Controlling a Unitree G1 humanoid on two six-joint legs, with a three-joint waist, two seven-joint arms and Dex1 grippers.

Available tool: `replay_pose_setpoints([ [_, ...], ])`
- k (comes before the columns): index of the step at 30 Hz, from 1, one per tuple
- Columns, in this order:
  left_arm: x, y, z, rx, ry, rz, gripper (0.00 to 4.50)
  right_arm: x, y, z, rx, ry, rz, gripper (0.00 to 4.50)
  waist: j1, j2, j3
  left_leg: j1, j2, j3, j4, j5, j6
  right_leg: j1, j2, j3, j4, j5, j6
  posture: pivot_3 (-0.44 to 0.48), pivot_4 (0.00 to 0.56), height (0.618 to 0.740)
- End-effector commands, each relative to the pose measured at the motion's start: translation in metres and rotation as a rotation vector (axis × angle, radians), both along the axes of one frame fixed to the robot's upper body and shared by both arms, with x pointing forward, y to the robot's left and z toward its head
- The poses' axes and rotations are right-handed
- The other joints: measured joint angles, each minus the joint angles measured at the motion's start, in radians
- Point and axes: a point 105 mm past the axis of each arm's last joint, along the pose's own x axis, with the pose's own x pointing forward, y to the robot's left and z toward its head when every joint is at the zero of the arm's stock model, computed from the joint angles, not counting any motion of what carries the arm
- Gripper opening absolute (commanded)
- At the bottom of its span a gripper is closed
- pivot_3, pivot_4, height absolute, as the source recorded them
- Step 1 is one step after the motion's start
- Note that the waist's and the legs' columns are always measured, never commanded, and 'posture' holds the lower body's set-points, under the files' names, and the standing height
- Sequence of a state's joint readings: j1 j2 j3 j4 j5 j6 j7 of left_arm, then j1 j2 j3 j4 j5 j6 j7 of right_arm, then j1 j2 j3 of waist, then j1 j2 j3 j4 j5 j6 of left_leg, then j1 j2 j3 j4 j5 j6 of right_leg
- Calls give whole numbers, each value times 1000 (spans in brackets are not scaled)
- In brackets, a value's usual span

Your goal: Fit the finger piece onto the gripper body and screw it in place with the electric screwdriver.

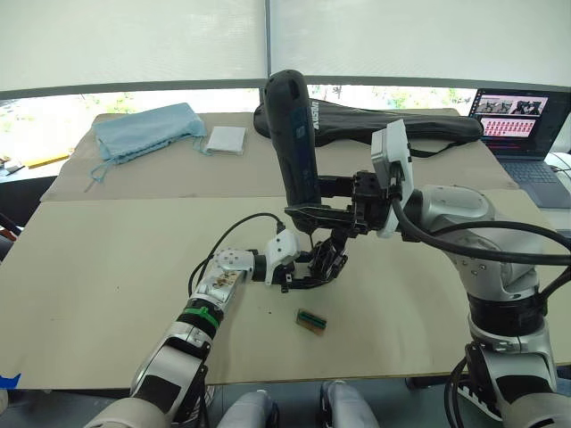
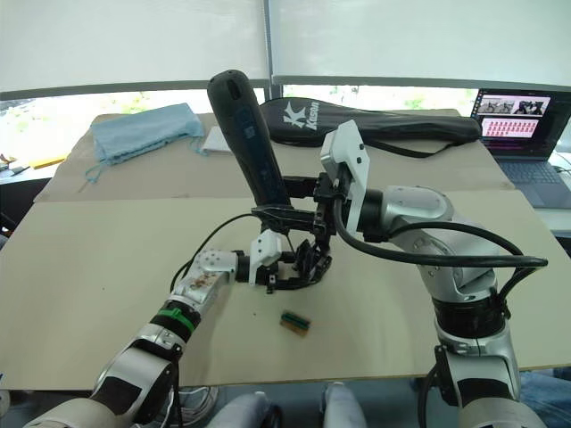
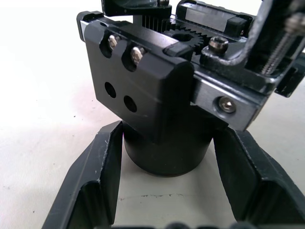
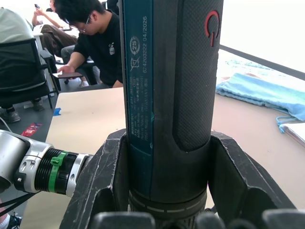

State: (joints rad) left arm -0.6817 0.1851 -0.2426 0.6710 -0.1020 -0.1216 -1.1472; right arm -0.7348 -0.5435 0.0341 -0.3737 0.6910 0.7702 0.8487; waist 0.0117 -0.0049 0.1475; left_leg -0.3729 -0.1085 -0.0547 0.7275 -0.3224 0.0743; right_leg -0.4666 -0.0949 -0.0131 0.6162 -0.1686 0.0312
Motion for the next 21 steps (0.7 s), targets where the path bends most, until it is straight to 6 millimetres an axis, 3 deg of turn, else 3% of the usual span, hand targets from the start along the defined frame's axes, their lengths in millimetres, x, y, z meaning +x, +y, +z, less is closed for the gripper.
replay_pose_setpoints([
  [1,3,-4,21,-44,-63,-8,2302,-8,1,16,19,-80,25,1879,0,0,0,0,0,0,0,0,0,0,0,0,0,0,0,0,150,736],
  [21,4,-5,21,-45,-64,-9,2302,-10,-2,13,8,-79,36,1879,0,0,0,0,0,0,0,0,0,0,0,0,0,0,0,0,150,736],
])
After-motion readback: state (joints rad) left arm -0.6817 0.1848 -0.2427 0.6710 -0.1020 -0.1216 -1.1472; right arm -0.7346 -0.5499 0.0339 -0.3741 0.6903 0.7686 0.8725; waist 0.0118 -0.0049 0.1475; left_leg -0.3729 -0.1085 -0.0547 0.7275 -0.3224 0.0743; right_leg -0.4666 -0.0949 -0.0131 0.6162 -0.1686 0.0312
